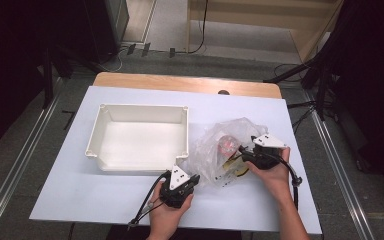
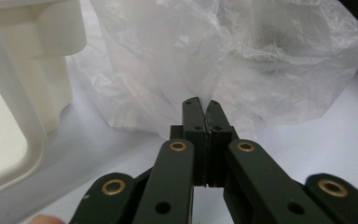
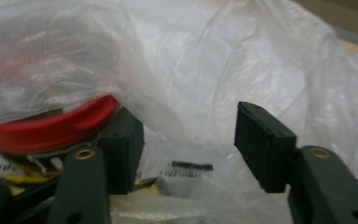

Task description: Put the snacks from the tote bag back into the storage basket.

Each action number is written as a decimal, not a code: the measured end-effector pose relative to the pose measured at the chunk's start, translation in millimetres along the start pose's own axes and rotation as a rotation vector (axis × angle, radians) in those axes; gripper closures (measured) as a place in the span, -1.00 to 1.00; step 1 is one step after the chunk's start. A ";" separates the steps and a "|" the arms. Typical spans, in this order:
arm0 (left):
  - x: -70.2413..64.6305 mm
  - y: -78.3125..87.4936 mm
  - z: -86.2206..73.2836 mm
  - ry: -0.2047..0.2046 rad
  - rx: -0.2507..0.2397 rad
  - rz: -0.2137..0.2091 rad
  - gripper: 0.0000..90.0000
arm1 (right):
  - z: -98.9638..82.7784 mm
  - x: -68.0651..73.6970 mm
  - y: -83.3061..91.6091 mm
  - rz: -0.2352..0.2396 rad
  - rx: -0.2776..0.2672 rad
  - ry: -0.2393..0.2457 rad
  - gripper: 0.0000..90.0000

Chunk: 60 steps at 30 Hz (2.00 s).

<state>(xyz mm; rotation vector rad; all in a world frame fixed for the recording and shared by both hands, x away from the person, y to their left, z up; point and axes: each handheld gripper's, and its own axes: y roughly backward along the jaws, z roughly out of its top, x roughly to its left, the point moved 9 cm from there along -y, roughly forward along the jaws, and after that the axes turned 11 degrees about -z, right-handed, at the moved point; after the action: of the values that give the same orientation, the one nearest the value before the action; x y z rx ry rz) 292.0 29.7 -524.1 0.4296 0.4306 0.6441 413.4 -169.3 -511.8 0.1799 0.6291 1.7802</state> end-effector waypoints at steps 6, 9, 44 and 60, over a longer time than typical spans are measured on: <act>-1.0 0.0 -0.1 -0.003 -0.001 -0.007 1.00 | 9.3 2.5 -6.9 0.035 0.001 0.018 0.46; -2.6 0.1 -0.4 -0.013 0.003 -0.016 1.00 | 14.9 3.0 -12.5 0.069 0.017 0.008 0.82; -9.6 -5.8 -4.0 -0.083 0.057 -0.015 1.00 | 9.3 4.1 -79.9 0.330 0.217 -0.211 1.00; -8.6 -6.0 -4.6 -0.079 0.070 -0.012 1.00 | 8.4 -21.5 -37.0 0.209 0.104 -0.211 0.31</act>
<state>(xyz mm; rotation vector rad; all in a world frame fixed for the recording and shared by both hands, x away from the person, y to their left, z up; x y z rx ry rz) 286.3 20.9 -528.8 0.5166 0.3809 0.6001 455.0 -180.1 -519.0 0.5140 0.5660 1.8976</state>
